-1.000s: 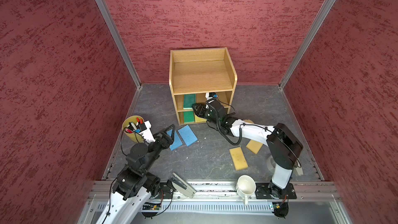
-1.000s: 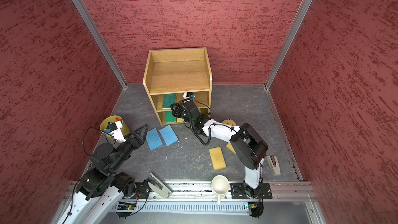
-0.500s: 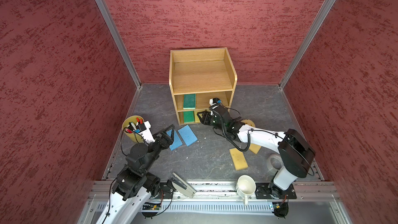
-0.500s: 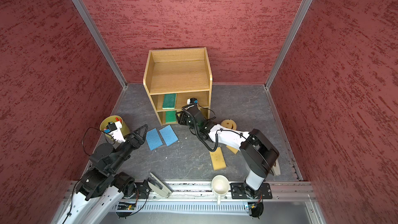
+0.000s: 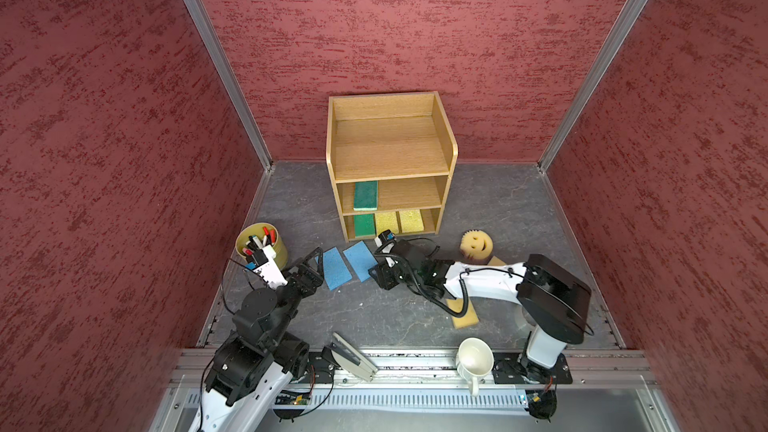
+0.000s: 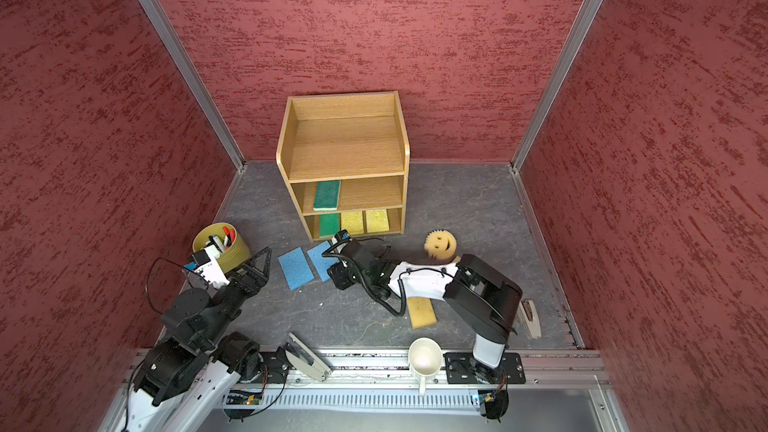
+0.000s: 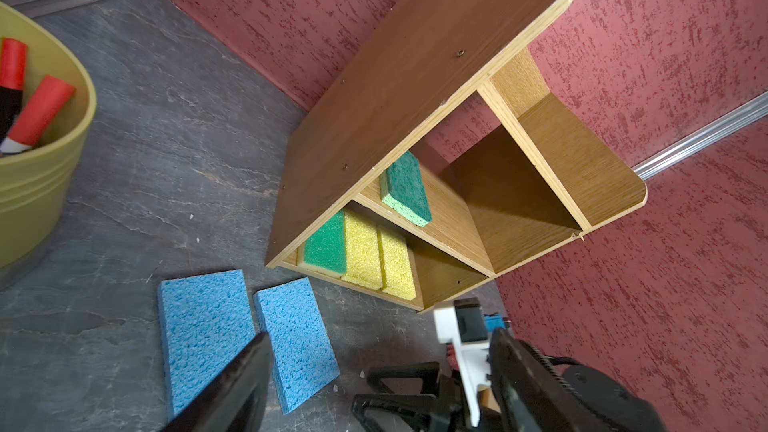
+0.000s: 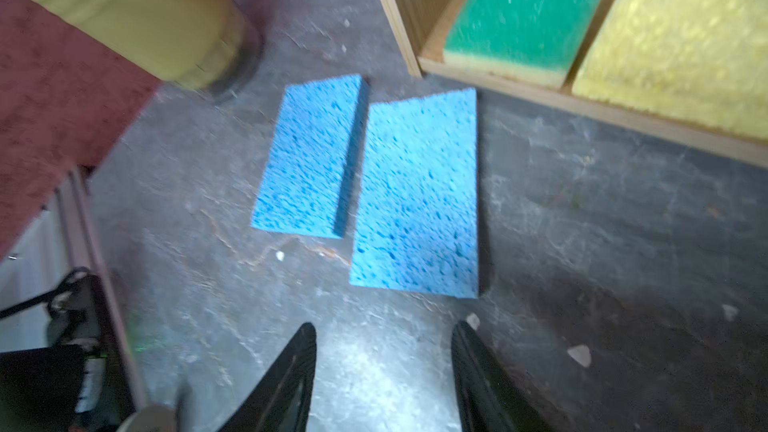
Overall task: Place and organize the cleaning sponges onto the shelf
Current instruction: 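Pull the right gripper out of the shelf toward the blue sponges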
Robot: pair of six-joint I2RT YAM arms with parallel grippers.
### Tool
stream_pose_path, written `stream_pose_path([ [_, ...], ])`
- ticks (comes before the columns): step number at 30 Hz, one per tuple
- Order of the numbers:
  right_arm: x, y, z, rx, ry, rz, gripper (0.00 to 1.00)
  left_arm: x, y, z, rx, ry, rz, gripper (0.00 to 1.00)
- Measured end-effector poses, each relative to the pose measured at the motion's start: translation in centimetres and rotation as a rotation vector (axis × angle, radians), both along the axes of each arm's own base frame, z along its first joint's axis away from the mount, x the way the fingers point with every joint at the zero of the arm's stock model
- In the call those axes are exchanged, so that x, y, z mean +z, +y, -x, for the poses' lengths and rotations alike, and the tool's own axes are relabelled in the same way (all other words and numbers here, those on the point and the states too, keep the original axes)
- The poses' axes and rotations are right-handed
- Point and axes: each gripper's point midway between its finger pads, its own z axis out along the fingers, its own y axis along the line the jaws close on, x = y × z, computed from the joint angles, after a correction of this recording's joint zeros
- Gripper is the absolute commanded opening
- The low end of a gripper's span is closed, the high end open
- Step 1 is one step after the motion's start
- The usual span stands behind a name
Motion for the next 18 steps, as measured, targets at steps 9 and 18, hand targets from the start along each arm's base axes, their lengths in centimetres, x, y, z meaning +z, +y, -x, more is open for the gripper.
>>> stream_pose_path([
  [9,-1.9,-0.5,-2.3,-0.097,-0.025,-0.014,0.57,-0.8,0.1,0.0,0.004,0.025,-0.004,0.82],
  [18,-3.7,-0.3,-4.1,-0.156,0.002,-0.040,0.53,-1.7,-0.4,-0.6,-0.005,0.058,-0.017,0.83],
])
